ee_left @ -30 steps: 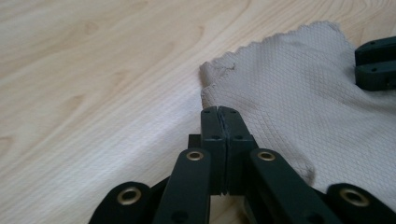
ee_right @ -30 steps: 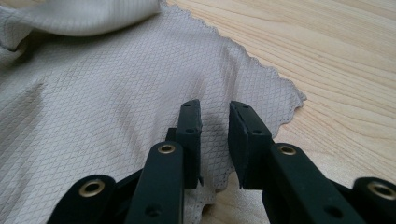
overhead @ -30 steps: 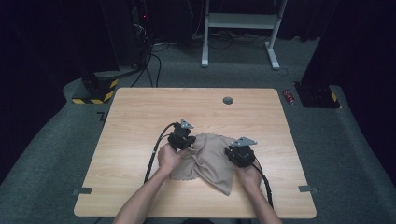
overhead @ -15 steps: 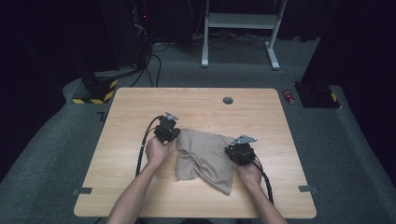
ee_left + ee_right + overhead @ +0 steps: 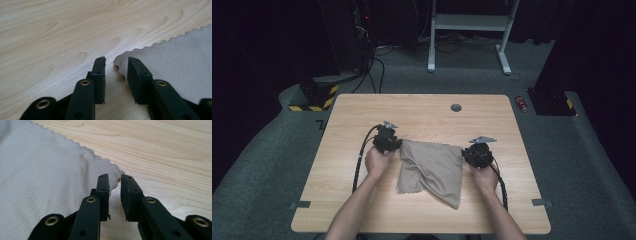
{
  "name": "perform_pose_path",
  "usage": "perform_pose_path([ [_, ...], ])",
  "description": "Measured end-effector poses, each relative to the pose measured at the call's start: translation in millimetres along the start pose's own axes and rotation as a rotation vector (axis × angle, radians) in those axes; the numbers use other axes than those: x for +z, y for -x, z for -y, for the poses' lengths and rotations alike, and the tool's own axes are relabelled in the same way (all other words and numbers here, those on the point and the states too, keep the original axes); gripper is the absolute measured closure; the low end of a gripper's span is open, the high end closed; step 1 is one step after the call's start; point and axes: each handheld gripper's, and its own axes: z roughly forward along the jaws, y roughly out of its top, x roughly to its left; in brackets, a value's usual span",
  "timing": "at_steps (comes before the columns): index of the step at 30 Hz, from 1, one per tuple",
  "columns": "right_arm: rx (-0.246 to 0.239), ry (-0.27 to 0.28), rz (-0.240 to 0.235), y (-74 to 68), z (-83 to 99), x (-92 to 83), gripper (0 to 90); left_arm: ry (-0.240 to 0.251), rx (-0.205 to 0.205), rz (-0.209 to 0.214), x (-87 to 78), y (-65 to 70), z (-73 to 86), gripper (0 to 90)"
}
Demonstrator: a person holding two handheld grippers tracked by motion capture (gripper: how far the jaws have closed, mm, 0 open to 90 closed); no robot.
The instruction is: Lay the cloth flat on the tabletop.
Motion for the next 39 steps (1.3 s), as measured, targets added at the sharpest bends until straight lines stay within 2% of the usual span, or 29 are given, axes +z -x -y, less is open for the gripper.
perform_pose_path([
  [3, -0.003, -0.01, 0.008, -1.2, -2.6, 4.9, 74.3, 0.006, -0.017, 0.007, 3.7, 0.6, -0.6, 65.1],
  [6, 0.009, -0.016, 0.01, 0.4, -1.9, 11.3, 73.2, -0.008, -0.016, 0.009, 9.4, 4.6, -1.5, 64.5],
  [9, 0.018, -0.005, 0.015, 1.9, -2.2, 13.3, 73.5, -0.021, 0.026, -0.006, 15.1, 11.7, -2.0, 65.8],
  [11, 0.012, -0.005, 0.021, 1.7, -2.4, 13.6, 74.5, -0.021, 0.048, -0.004, 16.2, 14.9, -3.0, 72.2],
  [13, 0.012, -0.021, 0.019, 0.8, -4.8, 14.1, 75.4, -0.029, 0.052, 0.006, 16.5, 16.0, -4.4, 76.9],
  [15, -0.012, -0.038, 0.02, -1.6, -9.1, 16.5, 77.2, -0.041, 0.055, 0.012, 16.5, 15.5, -5.8, 80.4],
  [18, -0.046, -0.038, 0.021, -6.2, -12.5, 20.7, 88.0, -0.043, 0.03, 0.031, 15.9, 11.1, -5.4, 87.9],
  [20, -0.054, -0.049, 0.024, -7.3, -14.1, 20.9, 89.6, -0.047, 0.023, 0.04, 14.9, 8.7, -4.9, 89.3],
  [23, -0.077, -0.043, 0.042, -8.3, -17.3, 17.7, 89.9, -0.035, 0.038, 0.028, 11.7, 6.4, -5.2, 89.8],
  [25, -0.076, -0.015, 0.055, -6.6, -24.8, 11.4, 89.9, -0.01, 0.034, 0.027, 8.2, 6.2, -7.1, 89.9],
  [28, -0.086, -0.005, 0.068, -5.7, -29.6, 10.0, 89.9, 0.027, 0.044, 0.01, 4.7, 7.8, -10.8, 89.9],
  [30, -0.087, -0.006, 0.085, -5.6, -34.9, 10.6, 89.9, 0.02, 0.061, -0.003, 5.2, 7.9, -14.2, 89.8],
  [32, -0.088, 0.012, 0.096, -4.5, -38.7, 11.0, 89.9, 0.029, 0.05, -0.014, 8.1, 8.3, -16.9, 89.9],
  [39, -0.055, -0.023, 0.125, 3.7, -45.0, 27.3, 89.8, 0.01, 0.057, -0.046, 22.1, 9.4, -17.6, 89.4],
])
